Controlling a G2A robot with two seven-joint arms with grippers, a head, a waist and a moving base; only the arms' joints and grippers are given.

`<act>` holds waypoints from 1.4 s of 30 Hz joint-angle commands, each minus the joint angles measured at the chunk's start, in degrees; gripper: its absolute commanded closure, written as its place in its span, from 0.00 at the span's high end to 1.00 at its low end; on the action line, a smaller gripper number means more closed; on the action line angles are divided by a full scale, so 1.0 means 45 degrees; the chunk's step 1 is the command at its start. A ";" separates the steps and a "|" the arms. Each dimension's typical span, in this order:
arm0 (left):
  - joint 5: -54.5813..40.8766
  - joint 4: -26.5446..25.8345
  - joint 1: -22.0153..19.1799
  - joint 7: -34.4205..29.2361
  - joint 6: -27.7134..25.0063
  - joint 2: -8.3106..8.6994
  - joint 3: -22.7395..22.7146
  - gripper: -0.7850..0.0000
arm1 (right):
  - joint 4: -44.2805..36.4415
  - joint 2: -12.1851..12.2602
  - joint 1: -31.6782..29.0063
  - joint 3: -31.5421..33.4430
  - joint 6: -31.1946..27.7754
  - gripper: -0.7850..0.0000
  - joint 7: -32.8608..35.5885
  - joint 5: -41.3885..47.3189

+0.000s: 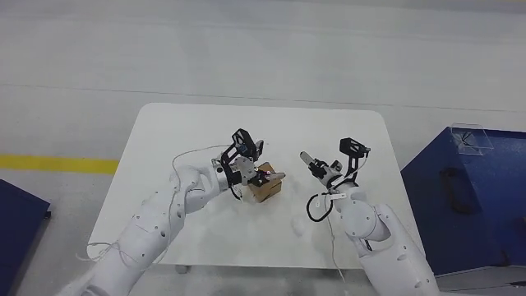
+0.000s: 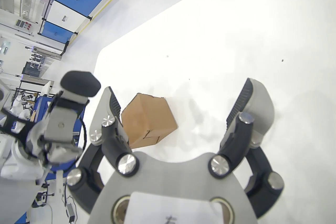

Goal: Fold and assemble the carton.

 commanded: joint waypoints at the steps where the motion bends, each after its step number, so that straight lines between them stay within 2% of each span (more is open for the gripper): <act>1: 0.0957 -0.0706 0.0502 -0.0116 0.0466 0.0077 0.0008 0.00 | 0.0090 -0.0032 0.0043 0.0059 0.0344 1.00 0.0162 0.0213; 7: 0.1343 -0.1093 0.0853 -0.0958 0.1735 -0.0024 0.0067 0.00 | 0.0169 -0.0060 0.0090 0.0152 0.0490 1.00 0.0303 0.0474; 22: 0.0338 0.0236 0.0229 -0.2724 0.2178 -0.0673 0.0459 0.00 | 0.0169 -0.0060 0.0090 0.0152 0.0490 1.00 0.0303 0.0474; 29: 0.0535 0.0118 0.0330 -0.1811 0.2049 -0.0727 0.0259 0.00 | 0.0169 -0.0060 0.0090 0.0152 0.0490 1.00 0.0303 0.0474; 35: 0.0542 0.0494 0.0219 -0.2696 0.2010 -0.0895 0.0438 0.00 | 0.0169 -0.0060 0.0090 0.0152 0.0490 1.00 0.0303 0.0474; 42: 0.0955 0.0196 0.0441 -0.1759 0.2088 -0.0881 0.0185 0.00 | 0.0169 -0.0060 0.0090 0.0152 0.0490 1.00 0.0303 0.0474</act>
